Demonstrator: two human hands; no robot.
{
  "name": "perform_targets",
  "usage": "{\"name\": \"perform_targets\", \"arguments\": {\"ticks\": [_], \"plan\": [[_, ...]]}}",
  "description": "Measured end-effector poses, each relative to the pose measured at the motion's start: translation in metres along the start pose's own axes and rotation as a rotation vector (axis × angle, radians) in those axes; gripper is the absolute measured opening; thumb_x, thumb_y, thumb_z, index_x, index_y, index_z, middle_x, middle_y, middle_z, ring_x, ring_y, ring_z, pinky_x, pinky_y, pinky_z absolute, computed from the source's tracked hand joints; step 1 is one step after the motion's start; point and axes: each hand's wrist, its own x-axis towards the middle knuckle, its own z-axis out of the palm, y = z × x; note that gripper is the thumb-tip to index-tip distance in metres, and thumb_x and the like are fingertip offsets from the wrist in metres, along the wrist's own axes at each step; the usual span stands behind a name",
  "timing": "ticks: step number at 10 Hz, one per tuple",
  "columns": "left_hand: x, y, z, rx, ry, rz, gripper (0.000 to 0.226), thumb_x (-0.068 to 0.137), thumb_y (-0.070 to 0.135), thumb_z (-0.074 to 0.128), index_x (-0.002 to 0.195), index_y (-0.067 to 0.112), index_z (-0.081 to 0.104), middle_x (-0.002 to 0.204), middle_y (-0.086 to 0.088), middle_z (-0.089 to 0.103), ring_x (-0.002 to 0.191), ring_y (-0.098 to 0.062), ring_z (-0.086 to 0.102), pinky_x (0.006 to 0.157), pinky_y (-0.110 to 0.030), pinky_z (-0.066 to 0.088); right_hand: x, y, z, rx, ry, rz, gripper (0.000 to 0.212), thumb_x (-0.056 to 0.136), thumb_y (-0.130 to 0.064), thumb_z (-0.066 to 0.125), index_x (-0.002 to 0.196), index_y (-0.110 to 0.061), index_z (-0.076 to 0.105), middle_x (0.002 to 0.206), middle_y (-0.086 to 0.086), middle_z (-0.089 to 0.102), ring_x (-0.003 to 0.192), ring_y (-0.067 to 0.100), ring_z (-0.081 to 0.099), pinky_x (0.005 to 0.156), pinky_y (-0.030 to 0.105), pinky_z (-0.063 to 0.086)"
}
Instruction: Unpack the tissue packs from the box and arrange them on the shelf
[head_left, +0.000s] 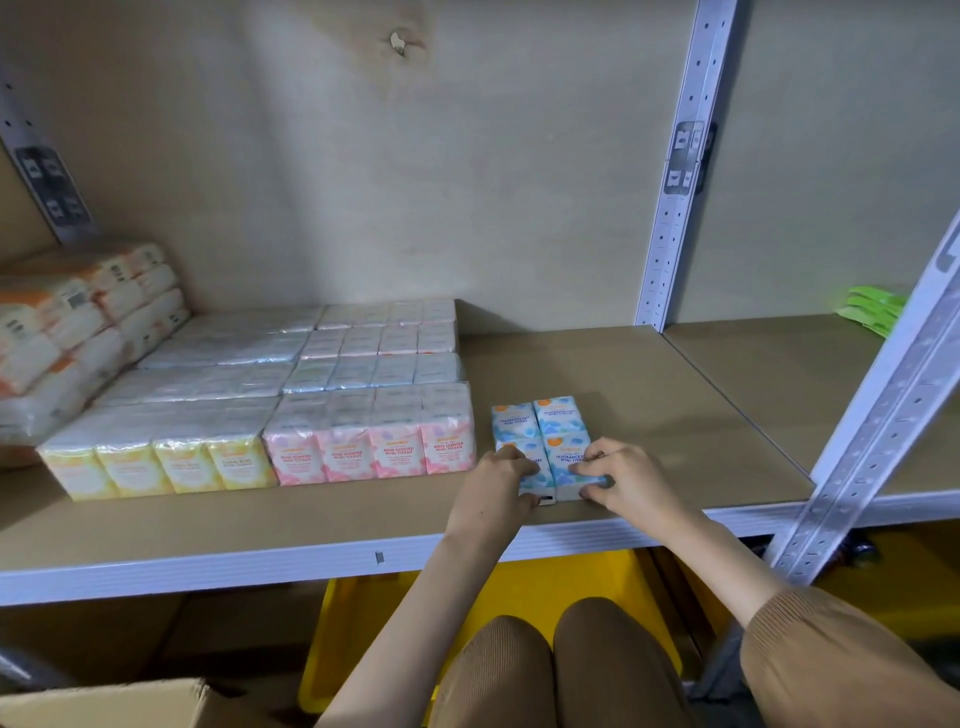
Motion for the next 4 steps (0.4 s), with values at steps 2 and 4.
{"name": "perform_targets", "arguments": {"ticks": [2, 4], "plan": [[-0.0019, 0.0020, -0.0027, 0.029, 0.002, 0.007, 0.043, 0.091, 0.013, 0.057, 0.134, 0.010, 0.052, 0.137, -0.005, 0.050, 0.126, -0.020, 0.045, 0.103, -0.028, 0.040, -0.0027, -0.0011, 0.0000, -0.027, 0.013, -0.001, 0.037, 0.091, -0.020, 0.056, 0.127, -0.017, 0.057, 0.133, 0.000, 0.051, 0.121, 0.017, 0.049, 0.091, 0.024, 0.041], [-0.0063, 0.0045, -0.0098, 0.026, -0.019, 0.003, 0.048, 0.091, 0.018, 0.059, 0.137, 0.012, 0.047, 0.141, -0.003, 0.047, 0.129, -0.019, 0.045, 0.104, -0.030, 0.042, -0.0087, -0.0044, -0.0052, 0.015, 0.025, 0.012, 0.041, 0.090, -0.022, 0.057, 0.130, -0.014, 0.053, 0.137, -0.001, 0.050, 0.122, 0.016, 0.049, 0.095, 0.023, 0.041]]}}
